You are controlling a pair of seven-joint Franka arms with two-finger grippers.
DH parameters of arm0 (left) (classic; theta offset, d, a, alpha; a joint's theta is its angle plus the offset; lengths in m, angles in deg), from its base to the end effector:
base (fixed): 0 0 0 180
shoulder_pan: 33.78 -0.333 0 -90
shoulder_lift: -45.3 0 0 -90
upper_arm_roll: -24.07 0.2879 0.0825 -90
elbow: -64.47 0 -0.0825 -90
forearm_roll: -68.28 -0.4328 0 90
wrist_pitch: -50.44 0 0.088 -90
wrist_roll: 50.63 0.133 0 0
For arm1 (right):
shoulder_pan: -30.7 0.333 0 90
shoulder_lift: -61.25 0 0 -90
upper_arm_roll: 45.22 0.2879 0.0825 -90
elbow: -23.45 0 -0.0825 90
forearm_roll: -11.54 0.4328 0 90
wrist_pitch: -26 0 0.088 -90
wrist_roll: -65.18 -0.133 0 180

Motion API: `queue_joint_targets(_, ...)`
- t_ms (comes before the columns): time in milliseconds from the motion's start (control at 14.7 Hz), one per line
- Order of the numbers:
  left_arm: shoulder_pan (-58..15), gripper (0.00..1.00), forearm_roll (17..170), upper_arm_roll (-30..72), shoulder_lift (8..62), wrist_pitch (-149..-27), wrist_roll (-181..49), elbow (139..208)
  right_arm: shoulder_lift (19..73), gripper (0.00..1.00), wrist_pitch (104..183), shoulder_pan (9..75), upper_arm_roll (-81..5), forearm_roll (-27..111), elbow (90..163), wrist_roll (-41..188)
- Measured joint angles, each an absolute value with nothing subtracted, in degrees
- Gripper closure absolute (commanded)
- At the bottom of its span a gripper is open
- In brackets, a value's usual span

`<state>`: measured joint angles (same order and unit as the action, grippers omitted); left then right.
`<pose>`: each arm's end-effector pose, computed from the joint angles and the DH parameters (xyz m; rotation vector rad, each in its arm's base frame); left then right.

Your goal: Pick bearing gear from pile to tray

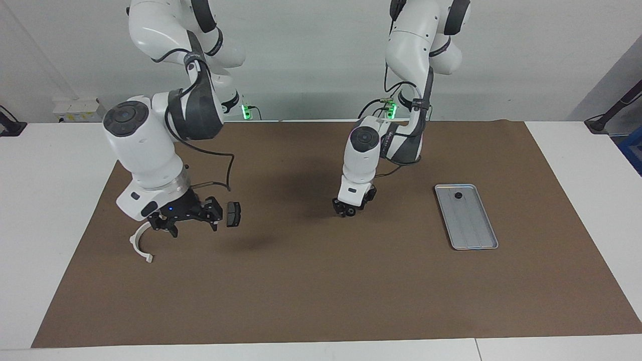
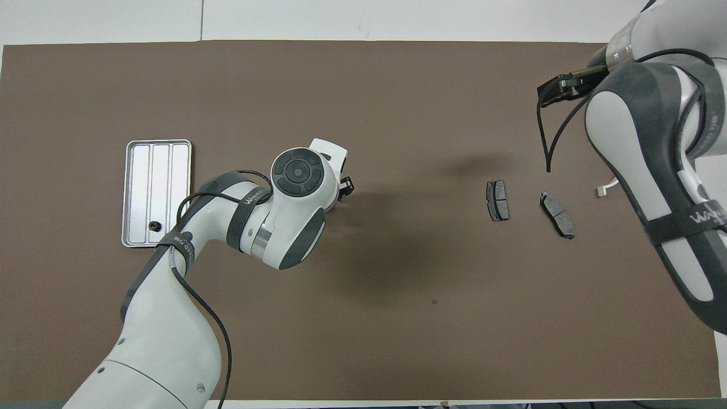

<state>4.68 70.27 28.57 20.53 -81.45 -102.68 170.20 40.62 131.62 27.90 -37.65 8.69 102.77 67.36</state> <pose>0.5541 -0.3759 0.2115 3.0859 0.5154 0.0366 0.7184 0.0428 0.4580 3.1314 0.1905 0.1602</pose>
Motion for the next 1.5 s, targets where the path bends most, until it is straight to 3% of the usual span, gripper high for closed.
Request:
queue_joint_targets(136, 4.7, 0.75, 70.3, 28.6, 20.5, -81.5, -103.0, 170.2, 45.3, 0.00, 130.7, 28.0, -38.5, 8.7, 106.1, 67.4)
queue_joint_targets(272, 4.7, 0.90, 70.2, 28.6, 20.6, -81.5, -103.8, 170.2, 50.1, 0.00, 129.7, 28.1, -39.3, 8.7, 109.8, 67.4)
queue_joint_targets(612, 3.4, 0.90, 70.0, 29.5, 20.9, -78.1, -104.7, 168.9, 60.2, 0.00, 127.0, 29.0, -40.5, 8.7, 114.6, 67.4)
queue_joint_targets(816, -2.3, 0.90, 69.5, 29.8, 24.3, -73.6, -98.0, 168.7, 64.4, 0.00, 122.5, 29.6, -41.4, 9.6, 116.4, 67.4)
queue_joint_targets(1088, -16.8, 0.90, 69.4, 30.2, 30.6, -70.5, -77.6, 171.1, 65.6, 0.00, 121.7, 30.9, -43.7, 10.8, 119.0, 67.4)
queue_joint_targets(1292, -25.4, 0.90, 69.5, 30.1, 31.0, -71.6, -66.5, 172.2, 65.9, 0.00, 121.7, 31.4, -44.3, 10.8, 120.1, 67.4)
queue_joint_targets(1496, -28.1, 0.90, 69.5, 30.0, 29.9, -75.4, -63.7, 173.1, 66.1, 0.00, 121.7, 31.4, -44.5, 10.8, 120.6, 67.4)
